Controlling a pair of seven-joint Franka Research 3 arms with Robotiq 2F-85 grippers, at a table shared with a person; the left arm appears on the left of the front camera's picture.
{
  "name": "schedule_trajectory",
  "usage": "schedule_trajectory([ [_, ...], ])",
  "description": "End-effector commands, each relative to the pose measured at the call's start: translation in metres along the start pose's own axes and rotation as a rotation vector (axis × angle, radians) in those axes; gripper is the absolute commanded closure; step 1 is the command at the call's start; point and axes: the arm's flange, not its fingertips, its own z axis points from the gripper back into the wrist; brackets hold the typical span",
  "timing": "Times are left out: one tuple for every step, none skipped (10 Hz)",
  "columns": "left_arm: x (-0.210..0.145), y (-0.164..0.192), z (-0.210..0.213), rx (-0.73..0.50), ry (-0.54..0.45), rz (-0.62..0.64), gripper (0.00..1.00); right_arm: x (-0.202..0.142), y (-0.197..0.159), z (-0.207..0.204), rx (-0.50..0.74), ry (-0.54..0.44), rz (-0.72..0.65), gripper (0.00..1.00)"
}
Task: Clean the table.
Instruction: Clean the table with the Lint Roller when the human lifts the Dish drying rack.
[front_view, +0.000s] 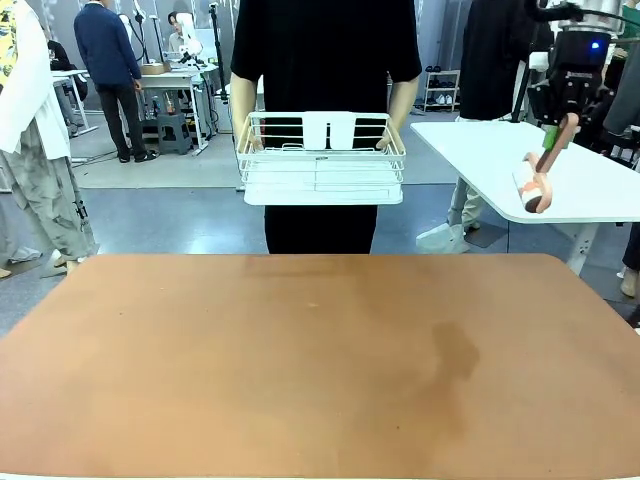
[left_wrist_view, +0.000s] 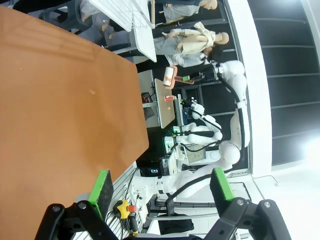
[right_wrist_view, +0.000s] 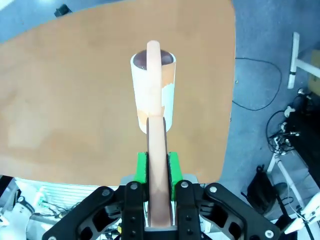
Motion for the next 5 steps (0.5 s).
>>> schedule_trajectory([
  [-0.0009, -0.0008, 0.0027, 0.001, -0.002, -0.002, 0.00, -0.1060, -0.0076, -0.0741, 0.029, -0.065, 0.020, 0.79],
  [-0.0009, -0.0008, 0.0027, 0.001, -0.002, -0.002, 0.00, -0.1069, -0.0083, -0.0750, 0.032, -0.070, 0.022, 0.79],
  [-0.0009, -0.0008, 0.0027, 0.001, -0.002, -0.002, 0.00, -0.1067, -0.0079, -0.0748, 0.034, -0.071, 0.026, 0.79],
  [-0.0009, -0.0008, 0.0027, 0.001, -0.002, -0.002, 0.00, -0.1086, -0.0064, -0.0747, 0.031, -0.078, 0.032, 0.79],
  [-0.0009, -0.0008, 0.0027, 0.001, -0.002, -0.002, 0.00, -0.1059, -0.0056, -0.0737, 0.036, -0.080, 0.039, 0.79],
])
